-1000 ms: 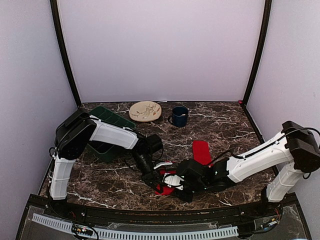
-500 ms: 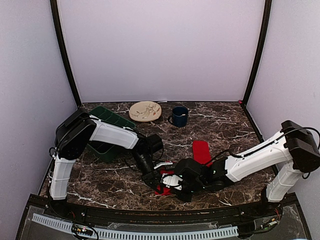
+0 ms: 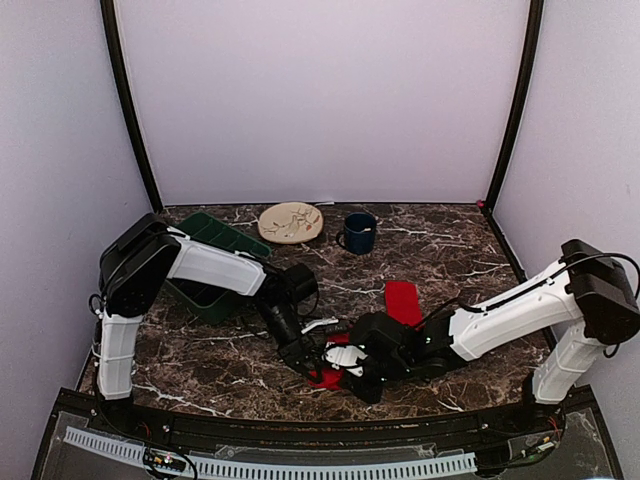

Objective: Roll the socks
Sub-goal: Roll the sock at the center of the board.

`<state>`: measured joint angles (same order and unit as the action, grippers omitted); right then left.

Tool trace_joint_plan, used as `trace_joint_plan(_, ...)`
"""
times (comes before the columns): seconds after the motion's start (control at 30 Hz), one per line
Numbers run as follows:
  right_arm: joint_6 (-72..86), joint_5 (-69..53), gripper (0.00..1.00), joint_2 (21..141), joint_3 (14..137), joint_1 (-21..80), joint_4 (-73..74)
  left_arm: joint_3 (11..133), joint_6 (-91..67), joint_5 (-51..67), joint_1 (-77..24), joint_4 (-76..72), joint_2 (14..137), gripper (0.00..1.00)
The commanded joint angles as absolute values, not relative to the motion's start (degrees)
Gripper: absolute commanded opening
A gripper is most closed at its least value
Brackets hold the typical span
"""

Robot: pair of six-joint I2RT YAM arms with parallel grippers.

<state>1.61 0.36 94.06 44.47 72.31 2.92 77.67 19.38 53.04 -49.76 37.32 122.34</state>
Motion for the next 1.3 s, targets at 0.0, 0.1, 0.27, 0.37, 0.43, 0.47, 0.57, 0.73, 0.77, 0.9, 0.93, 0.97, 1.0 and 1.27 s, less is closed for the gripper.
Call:
trace_joint_plan(0.0,5.7,-3.1,0.0,94.3,44.2,70.1,2.3,74.9,17.2,49.0,-48.1,33.1,118.2,0.32)
trace_joint_plan(0.1,7.5,-4.7,0.0,94.2,44.0,68.7,2.4,74.1,16.6,48.8,-47.7,31.5,117.4,0.32)
trace_joint_plan(0.27,10.9,-8.0,0.0,94.4,43.6,66.6,2.7,73.0,15.9,47.9,-47.3,29.3,115.9,0.33)
trace_joint_plan(0.37,12.7,-10.4,0.0,94.4,43.5,65.8,3.0,72.5,15.7,46.9,-47.0,28.1,114.8,0.35)
trace_joint_plan(0.43,13.9,-12.0,0.0,94.3,43.3,65.4,2.9,72.4,15.6,45.9,-46.9,27.1,114.1,0.37)
trace_joint_plan(0.47,14.3,-12.7,0.0,94.4,43.4,65.2,3.0,72.3,15.6,45.5,-46.9,26.7,113.7,0.37)
trace_joint_plan(0.57,15.7,-14.9,0.0,94.5,43.3,64.4,3.2,71.9,15.5,44.3,-46.9,25.1,112.8,0.37)
trace_joint_plan(0.73,18.7,-19.2,0.0,94.3,42.2,62.8,1.7,69.9,15.3,42.9,-46.9,22.3,110.9,0.37)
trace_joint_plan(0.77,19.4,-19.8,0.0,94.2,41.9,62.4,1.3,69.4,15.1,41.1,-46.8,21.7,110.4,0.37)
trace_joint_plan(0.9,20.0,-21.5,0.0,94.0,41.6,61.6,0.6,67.6,14.1,38.8,-46.9,19.8,109.4,0.39)
trace_joint_plan(0.93,20.0,-21.7,0.0,94.1,41.5,61.4,0.5,67.3,13.9,38.5,-46.8,19.6,109.4,0.4)
trace_joint_plan(0.97,20.0,-22.0,0.0,94.2,41.4,61.3,0.3,67.2,13.7,37.9,-46.8,19.4,109.4,0.41)
trace_joint_plan(1.0,20.1,-22.3,0.0,94.3,41.4,61.1,0.2,67.0,13.1,37.0,-46.8,19.0,109.3,0.42)
trace_joint_plan(1.27,21.5,-23.4,0.0,93.3,38.9,60.3,-2.5,66.3,11.2,31.2,-46.2,18.2,109.9,0.49)
